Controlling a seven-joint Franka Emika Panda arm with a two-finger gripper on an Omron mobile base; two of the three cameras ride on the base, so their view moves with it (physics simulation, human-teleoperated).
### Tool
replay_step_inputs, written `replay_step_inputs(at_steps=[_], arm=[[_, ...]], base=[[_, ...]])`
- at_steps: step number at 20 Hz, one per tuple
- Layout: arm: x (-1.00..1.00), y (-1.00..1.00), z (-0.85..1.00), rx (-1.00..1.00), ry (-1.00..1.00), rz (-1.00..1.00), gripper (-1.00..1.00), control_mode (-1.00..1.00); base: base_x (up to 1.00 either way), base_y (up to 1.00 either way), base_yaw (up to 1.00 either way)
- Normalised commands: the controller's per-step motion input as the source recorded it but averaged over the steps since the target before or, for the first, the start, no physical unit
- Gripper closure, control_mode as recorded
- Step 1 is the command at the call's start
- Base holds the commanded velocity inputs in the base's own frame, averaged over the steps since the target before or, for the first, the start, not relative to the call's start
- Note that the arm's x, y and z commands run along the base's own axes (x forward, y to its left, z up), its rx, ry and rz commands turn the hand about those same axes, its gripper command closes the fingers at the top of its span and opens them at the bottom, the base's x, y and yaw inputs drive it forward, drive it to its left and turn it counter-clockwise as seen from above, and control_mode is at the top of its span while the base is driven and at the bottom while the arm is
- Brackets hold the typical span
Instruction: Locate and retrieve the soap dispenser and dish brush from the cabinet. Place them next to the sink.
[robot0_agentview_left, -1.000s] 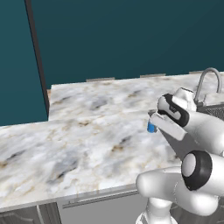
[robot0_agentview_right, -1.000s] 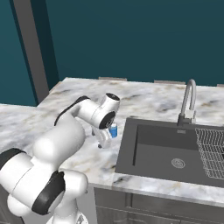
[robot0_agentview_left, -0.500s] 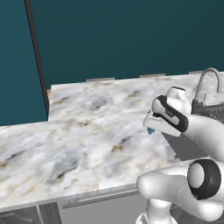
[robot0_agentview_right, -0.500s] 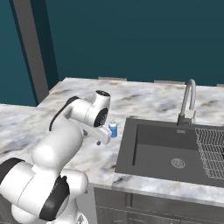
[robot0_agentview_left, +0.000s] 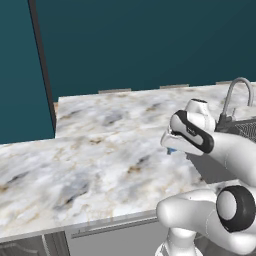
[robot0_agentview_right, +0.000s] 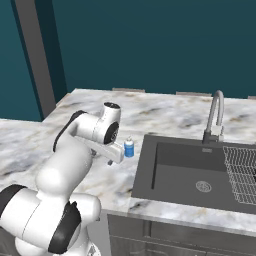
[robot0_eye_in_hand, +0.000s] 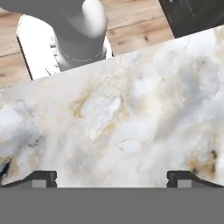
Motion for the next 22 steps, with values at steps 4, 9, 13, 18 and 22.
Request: replay_step_inputs(at_steps=[4, 9, 13, 18, 22], arm=[[0.0, 0.1, -0.06, 0.0, -0.04, -0.43, -1.0, -1.0], [0.0, 0.01, -0.08, 0.0, -0.03, -0.49, -1.0, -1.0], [0.0, 0.0, -0.21, 0.0, 0.0, -0.5, -1.0, -1.0], [0.0, 0.0, -0.23, 0.0, 0.01, -0.49, -1.0, -1.0], [0.0, 0.0, 0.0, 0.0, 0.03, -0.44, -1.0, -1.0]], base=[[0.0, 0.0, 0.0], [0.0, 0.0, 0.0], [0.0, 0.0, 0.0], [0.0, 0.0, 0.0], [0.0, 0.0, 0.0]])
